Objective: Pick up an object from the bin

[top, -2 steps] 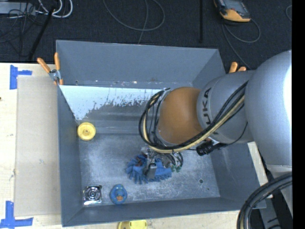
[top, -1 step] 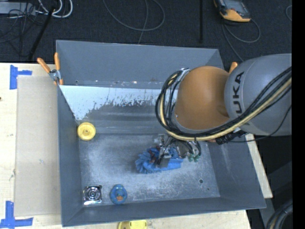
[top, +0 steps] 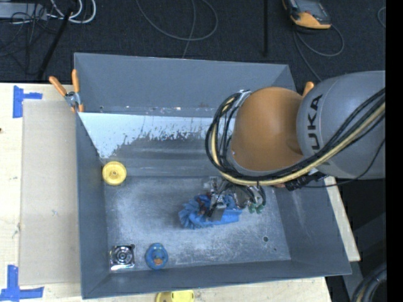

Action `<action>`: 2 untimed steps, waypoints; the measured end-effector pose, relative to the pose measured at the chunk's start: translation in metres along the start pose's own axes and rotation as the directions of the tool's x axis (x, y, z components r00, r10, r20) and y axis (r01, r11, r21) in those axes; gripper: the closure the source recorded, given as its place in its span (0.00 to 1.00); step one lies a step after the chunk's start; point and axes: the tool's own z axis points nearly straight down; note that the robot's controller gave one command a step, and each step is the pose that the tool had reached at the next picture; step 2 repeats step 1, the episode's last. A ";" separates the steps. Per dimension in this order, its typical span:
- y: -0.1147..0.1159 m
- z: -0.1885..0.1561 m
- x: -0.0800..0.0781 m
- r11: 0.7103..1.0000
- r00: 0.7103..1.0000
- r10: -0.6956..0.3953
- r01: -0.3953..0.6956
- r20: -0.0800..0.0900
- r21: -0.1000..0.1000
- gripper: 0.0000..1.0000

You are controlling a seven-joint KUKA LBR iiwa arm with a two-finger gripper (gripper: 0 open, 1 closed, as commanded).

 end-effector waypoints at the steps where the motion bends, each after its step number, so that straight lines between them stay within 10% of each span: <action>1: 0.010 -0.118 -0.029 1.000 1.000 -0.008 0.008 0.002 0.000 1.00; 2: 0.010 -0.118 -0.029 1.000 1.000 -0.008 0.008 0.002 0.000 1.00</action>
Offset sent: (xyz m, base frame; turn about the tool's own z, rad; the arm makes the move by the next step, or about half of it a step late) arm 0.0000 0.0000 0.0000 0.0000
